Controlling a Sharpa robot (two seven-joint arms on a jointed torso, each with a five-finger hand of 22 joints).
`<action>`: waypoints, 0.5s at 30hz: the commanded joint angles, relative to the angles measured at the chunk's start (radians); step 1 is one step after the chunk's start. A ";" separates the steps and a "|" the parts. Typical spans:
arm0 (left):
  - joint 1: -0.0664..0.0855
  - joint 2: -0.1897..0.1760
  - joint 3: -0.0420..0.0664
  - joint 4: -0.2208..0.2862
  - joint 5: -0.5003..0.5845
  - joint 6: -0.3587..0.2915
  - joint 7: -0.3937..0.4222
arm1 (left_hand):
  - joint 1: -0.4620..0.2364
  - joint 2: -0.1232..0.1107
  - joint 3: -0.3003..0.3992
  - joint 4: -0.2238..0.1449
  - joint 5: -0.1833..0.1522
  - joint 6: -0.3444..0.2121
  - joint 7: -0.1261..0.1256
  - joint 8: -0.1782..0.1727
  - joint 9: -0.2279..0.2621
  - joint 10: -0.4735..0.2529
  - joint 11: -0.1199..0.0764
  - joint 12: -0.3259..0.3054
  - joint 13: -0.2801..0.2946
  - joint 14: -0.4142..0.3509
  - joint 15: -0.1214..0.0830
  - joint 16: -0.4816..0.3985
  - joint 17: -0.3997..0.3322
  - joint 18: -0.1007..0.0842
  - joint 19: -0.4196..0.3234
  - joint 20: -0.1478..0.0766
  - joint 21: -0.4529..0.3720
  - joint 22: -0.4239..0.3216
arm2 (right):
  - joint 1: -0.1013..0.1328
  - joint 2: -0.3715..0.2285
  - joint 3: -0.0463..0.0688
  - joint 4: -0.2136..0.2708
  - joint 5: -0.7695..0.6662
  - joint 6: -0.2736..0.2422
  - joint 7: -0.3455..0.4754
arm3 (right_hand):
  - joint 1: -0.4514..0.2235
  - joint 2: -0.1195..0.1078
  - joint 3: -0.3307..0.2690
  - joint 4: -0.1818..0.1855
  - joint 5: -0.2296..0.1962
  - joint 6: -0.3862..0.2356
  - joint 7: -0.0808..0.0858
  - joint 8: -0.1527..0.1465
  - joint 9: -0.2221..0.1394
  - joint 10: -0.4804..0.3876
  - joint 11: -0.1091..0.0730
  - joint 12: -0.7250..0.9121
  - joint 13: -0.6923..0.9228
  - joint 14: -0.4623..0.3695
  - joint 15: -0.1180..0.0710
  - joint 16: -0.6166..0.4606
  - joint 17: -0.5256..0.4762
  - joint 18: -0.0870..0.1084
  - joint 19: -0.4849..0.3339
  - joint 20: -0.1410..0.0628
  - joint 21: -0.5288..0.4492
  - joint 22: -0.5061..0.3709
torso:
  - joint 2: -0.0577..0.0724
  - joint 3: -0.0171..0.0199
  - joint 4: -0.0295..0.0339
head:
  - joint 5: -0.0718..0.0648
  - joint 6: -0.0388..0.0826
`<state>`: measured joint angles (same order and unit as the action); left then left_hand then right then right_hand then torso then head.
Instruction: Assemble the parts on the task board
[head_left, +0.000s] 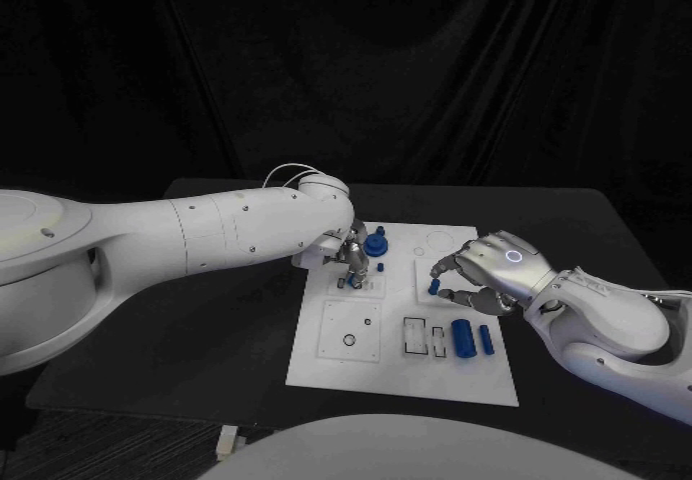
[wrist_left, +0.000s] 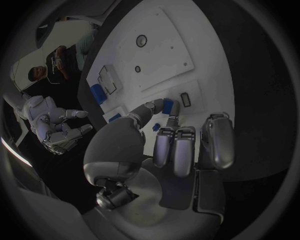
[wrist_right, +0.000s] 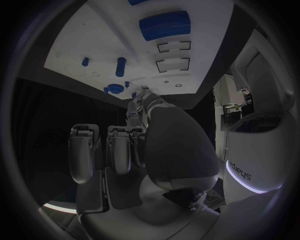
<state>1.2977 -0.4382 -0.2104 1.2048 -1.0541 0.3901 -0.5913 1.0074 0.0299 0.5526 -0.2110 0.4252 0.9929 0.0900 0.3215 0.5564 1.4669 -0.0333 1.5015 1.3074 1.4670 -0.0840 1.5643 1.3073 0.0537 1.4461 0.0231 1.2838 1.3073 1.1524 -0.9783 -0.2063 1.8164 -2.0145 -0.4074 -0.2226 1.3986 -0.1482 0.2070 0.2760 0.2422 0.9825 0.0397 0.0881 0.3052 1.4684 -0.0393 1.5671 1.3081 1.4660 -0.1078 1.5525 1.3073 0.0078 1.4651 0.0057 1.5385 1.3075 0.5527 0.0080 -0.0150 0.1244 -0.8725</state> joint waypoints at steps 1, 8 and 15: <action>-0.008 0.002 -0.002 0.000 0.006 -0.013 0.012 | -0.001 0.013 0.103 0.100 -0.003 0.055 -0.050 0.068 0.001 0.067 -0.004 -0.004 0.211 0.099 -0.003 -0.003 0.254 0.007 -0.001 0.002 -0.006 0.182 | 0.001 0.001 0.000 0.000 -0.007 0.005 -0.018 | 0.000 0.008 0.001 0.003 0.003 0.007 -0.002 0.004 -0.002 0.102 -0.007 0.004 0.263 0.095 -0.008 -0.007 0.217 0.003 0.083 -0.005 -0.005 0.250 | 0.000 0.0002 -0.0004 | 0.001 0.000; -0.008 0.004 -0.002 0.000 0.006 -0.010 0.012 | -0.003 0.015 0.101 0.100 -0.009 0.056 -0.049 0.064 0.001 0.065 -0.003 -0.007 0.209 0.098 -0.003 -0.006 0.251 0.007 -0.002 0.002 -0.009 0.181 | 0.001 0.001 0.000 0.000 -0.007 0.007 -0.020 | 0.001 0.009 0.002 0.003 0.003 0.007 -0.002 0.004 -0.002 0.102 -0.007 0.004 0.263 0.095 -0.008 -0.007 0.216 0.003 0.082 -0.005 -0.006 0.249 | 0.000 0.0002 -0.0001 | 0.001 0.000; -0.009 0.005 -0.002 -0.004 0.006 0.001 0.011 | -0.014 0.019 0.092 0.107 -0.026 0.060 -0.048 0.051 0.002 0.062 -0.002 -0.013 0.205 0.095 -0.001 -0.013 0.245 0.008 -0.004 0.003 -0.013 0.180 | 0.001 0.000 0.000 0.001 -0.007 0.010 -0.021 | 0.003 0.010 0.003 0.002 0.004 0.007 -0.002 0.004 -0.002 0.102 -0.007 0.004 0.263 0.095 -0.008 -0.008 0.215 0.003 0.083 -0.005 -0.006 0.249 | 0.000 -0.0001 -0.0005 | 0.000 0.000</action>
<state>1.2962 -0.4354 -0.2102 1.2020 -1.0527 0.3842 -0.5900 0.9980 0.0393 0.5465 -0.2049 0.4040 0.9965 0.0936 0.3235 0.5564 1.4670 -0.0332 1.4936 1.3074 1.4670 -0.0840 1.5552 1.3073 0.0536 1.4461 0.0231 1.2754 1.3073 1.1524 -0.9774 -0.2063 1.8156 -2.0145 -0.4039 -0.2244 1.3986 -0.1482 0.2070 0.2760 0.2422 0.9825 0.0397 0.0881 0.3045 1.4684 -0.0393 1.5671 1.3079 1.4660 -0.1078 1.5484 1.3073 0.0078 1.4651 0.0057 1.5385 1.3074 0.5523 0.0080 -0.0151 0.1243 -0.8725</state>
